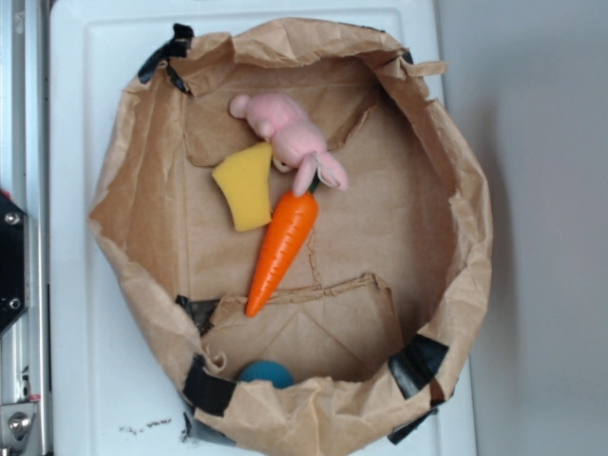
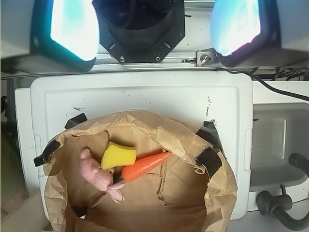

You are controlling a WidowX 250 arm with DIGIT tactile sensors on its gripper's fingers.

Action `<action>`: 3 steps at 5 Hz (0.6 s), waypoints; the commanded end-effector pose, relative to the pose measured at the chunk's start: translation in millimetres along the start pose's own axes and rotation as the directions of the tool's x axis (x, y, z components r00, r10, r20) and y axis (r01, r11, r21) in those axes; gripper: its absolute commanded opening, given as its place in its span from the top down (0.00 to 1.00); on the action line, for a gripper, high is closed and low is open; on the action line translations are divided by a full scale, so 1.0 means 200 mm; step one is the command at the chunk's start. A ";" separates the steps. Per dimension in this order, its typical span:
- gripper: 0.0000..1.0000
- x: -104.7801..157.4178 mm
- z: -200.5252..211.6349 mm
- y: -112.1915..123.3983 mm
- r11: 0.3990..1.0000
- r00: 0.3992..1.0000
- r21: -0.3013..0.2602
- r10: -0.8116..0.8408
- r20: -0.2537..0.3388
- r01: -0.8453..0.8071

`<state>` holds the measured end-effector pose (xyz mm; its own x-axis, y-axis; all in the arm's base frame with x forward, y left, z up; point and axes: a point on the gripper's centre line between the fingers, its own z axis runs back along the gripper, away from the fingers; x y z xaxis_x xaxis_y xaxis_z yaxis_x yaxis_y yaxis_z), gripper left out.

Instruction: Grab the carrot.

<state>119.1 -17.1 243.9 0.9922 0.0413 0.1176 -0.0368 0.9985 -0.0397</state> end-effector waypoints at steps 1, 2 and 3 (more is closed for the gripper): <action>0.00 0.00 0.00 0.00 1.000 1.000 0.000 0.000 0.000 0.000; 0.00 0.07 -0.07 -0.02 0.984 0.983 -0.019 0.178 0.044 -0.177; 0.00 0.16 -0.15 0.02 0.914 0.911 0.011 0.405 0.075 -0.407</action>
<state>151.5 -13.8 212.7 0.8852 0.4422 0.1446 -0.4373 0.8969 -0.0660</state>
